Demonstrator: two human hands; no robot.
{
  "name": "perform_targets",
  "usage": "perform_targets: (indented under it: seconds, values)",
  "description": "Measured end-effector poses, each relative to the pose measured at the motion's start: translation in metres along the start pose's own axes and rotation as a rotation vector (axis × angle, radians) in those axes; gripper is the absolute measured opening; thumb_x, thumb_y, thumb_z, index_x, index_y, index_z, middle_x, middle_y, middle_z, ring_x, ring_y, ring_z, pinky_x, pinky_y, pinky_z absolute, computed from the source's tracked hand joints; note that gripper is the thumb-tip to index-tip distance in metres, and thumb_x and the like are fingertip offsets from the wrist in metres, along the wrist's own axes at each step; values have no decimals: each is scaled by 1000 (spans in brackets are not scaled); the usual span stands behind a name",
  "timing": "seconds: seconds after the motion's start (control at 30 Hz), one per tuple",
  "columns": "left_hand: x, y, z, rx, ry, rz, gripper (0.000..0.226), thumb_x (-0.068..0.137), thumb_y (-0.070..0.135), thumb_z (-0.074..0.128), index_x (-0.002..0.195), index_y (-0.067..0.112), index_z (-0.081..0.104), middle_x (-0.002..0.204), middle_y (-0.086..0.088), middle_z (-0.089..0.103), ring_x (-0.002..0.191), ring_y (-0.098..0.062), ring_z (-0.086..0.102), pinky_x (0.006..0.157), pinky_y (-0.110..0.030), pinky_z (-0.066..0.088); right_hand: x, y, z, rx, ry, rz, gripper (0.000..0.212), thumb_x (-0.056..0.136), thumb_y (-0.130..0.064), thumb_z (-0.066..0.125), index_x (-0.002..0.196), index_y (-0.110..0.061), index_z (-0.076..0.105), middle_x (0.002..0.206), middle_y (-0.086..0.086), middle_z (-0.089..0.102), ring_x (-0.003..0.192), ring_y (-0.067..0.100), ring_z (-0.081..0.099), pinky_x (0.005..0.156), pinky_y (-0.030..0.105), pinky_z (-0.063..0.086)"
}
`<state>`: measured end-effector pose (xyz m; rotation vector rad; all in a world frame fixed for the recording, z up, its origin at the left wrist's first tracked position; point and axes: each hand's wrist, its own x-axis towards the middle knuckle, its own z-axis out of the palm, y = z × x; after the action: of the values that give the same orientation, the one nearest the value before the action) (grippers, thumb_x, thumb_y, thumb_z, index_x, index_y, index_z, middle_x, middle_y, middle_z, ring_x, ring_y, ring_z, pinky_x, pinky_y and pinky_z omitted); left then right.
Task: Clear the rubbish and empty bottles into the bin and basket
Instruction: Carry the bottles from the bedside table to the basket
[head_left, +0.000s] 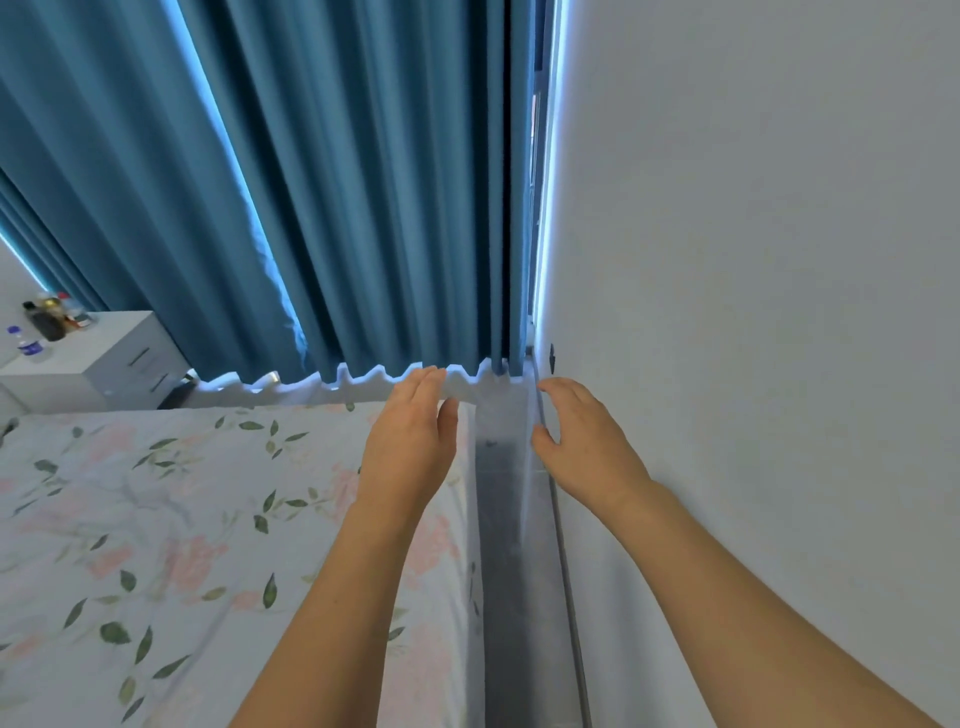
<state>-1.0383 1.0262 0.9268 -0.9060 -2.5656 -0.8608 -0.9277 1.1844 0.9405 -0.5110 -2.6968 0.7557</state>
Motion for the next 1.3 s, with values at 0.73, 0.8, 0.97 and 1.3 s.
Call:
perform_targets:
  seconds: [0.73,0.8,0.97,1.3]
  values:
    - [261,-85,135,39,-51,-49,36,100,28,44,133,16,47,137,4,50,122,-19,45,96,-26,32,282,69,59,35,-78,13,47,93,-17,47,140,-18,38,145,-5,37,132,17,36,103,22,30]
    - [299,-99,150,43,-53,-73,38,100,27,44,136,15,47,140,4,48,126,-18,43,108,-28,22,325,78,68,41,-80,21,48,94,-17,46,140,-18,37,146,-6,36,134,16,34,104,22,29]
    - [385,-102,170,46,-52,-76,39,101,26,43,138,14,46,143,3,46,132,-16,39,110,-25,12,413,94,58,48,-59,45,50,94,-18,46,143,-20,35,149,-8,33,135,12,33,105,19,26]
    - [504,-143,225,25,-1,-75,37,99,23,46,134,10,49,138,-2,51,128,-20,44,109,-42,36,562,128,83,54,-68,-7,49,94,-23,49,142,-20,38,148,-7,35,132,14,38,106,27,35]
